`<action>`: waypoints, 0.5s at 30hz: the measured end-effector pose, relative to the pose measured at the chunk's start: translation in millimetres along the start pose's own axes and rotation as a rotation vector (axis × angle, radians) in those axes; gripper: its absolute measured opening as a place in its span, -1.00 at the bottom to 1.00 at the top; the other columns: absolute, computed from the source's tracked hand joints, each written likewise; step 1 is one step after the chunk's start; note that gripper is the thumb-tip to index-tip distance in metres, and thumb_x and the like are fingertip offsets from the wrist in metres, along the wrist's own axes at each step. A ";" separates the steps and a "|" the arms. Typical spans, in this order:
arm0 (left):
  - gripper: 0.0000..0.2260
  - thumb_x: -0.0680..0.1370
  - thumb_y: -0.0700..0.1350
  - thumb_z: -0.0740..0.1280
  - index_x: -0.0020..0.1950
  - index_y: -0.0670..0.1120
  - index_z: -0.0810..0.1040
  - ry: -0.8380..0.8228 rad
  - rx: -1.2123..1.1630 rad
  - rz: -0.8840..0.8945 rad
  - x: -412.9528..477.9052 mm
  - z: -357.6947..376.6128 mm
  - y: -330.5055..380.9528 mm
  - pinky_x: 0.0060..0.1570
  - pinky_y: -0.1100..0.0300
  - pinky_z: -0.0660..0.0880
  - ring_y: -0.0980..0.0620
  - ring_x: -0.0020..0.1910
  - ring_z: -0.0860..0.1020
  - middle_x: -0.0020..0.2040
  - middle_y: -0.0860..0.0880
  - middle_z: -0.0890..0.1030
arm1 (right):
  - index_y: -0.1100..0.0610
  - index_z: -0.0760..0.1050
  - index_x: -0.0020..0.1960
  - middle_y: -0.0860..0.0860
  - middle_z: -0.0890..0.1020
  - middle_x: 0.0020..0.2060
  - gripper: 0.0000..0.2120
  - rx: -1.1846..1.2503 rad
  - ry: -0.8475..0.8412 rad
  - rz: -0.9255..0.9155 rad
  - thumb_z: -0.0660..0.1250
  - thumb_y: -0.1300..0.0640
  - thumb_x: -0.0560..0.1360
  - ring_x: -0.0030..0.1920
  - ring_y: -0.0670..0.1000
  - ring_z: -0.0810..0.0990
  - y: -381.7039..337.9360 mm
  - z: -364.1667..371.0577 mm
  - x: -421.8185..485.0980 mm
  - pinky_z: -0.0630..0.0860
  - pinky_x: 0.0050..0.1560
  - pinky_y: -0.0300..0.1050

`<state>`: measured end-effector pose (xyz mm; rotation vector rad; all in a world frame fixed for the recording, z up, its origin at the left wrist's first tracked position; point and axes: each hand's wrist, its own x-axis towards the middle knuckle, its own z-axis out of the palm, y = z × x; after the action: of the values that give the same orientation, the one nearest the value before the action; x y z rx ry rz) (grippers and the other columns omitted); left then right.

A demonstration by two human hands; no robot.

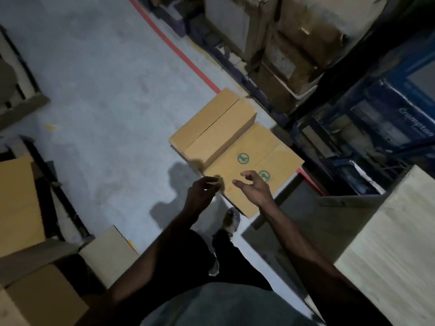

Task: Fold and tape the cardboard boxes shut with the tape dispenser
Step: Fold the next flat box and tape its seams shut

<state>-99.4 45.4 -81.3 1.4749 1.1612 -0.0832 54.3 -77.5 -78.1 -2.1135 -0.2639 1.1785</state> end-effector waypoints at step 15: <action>-0.76 0.60 -0.01 0.40 0.24 -0.01 0.67 -0.116 0.431 -0.151 426.4 -90.5 -36.2 0.26 0.10 0.51 -0.11 0.23 0.62 0.25 -0.05 0.68 | -0.02 0.55 0.20 0.02 0.65 0.15 -0.63 0.330 0.231 0.471 0.51 -0.14 0.48 0.11 0.07 0.60 -16.1 155.8 331.3 0.58 0.21 0.07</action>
<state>40.0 360.9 -350.3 1.7265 1.2061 -0.5451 118.2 167.0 -343.4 -2.0404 0.5260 1.1209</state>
